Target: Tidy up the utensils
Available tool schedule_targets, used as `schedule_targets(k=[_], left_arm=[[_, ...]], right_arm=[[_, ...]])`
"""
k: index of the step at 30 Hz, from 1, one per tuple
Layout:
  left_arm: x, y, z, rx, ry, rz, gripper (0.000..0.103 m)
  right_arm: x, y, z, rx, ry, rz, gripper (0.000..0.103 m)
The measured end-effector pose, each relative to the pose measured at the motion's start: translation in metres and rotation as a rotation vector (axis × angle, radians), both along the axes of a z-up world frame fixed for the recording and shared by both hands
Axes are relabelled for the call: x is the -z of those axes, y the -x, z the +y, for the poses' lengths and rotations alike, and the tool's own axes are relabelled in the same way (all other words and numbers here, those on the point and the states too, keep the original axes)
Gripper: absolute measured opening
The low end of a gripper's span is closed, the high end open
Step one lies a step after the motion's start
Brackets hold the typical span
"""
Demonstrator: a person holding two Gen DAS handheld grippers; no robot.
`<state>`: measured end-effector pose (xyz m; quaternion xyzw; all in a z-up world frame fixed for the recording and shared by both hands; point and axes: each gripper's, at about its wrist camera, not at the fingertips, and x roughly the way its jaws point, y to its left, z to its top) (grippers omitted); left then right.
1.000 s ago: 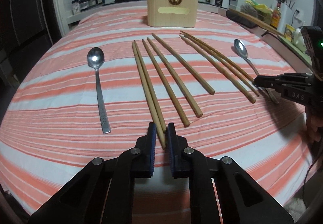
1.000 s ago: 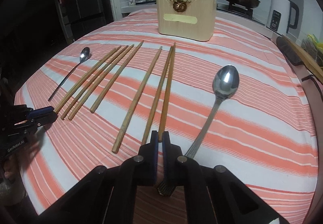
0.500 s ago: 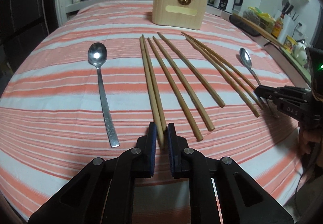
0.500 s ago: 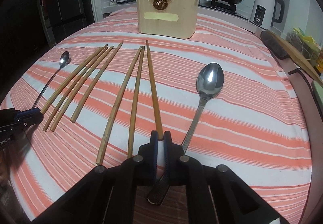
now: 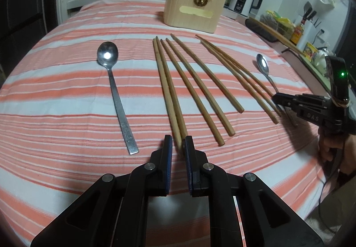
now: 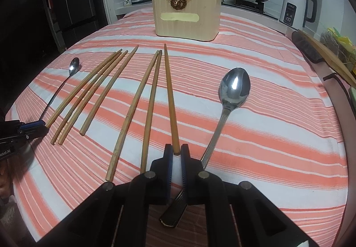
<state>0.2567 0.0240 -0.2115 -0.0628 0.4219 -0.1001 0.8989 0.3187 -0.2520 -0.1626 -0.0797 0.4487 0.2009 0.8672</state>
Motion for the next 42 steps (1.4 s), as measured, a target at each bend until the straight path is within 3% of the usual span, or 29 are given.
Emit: schedule_targets(k=[5, 13, 17, 22, 26, 30, 34, 42], left_arm=[[0.0, 0.0, -0.005, 0.005, -0.057, -0.005, 0.011], [0.0, 0.0, 0.001, -0.012, -0.055, -0.005, 0.011], [0.001, -0.002, -0.01, 0.0, -0.13, -0.025, 0.011], [0.002, -0.005, -0.005, -0.007, -0.098, -0.028, 0.009], [0.002, -0.007, 0.0, -0.019, -0.067, -0.034, 0.005], [0.0, -0.017, 0.004, -0.033, -0.037, -0.011, 0.003], [0.002, -0.019, 0.009, -0.054, -0.009, 0.0, 0.004], [0.0, -0.022, 0.003, -0.075, -0.061, -0.008, 0.003]], right_arm=[[0.0, 0.0, 0.0, 0.0, 0.0, 0.0, 0.008], [0.0, 0.0, -0.001, 0.0, -0.013, 0.004, 0.008], [-0.001, 0.003, 0.004, -0.03, 0.001, -0.003, 0.02], [-0.001, 0.005, 0.006, -0.035, 0.013, -0.008, 0.023], [0.0, 0.001, 0.009, -0.042, 0.023, -0.011, 0.023], [0.0, -0.012, 0.015, -0.05, 0.015, -0.012, 0.007], [0.001, -0.017, 0.012, -0.038, -0.022, 0.003, 0.007], [0.002, -0.015, 0.024, -0.043, 0.065, -0.038, 0.008]])
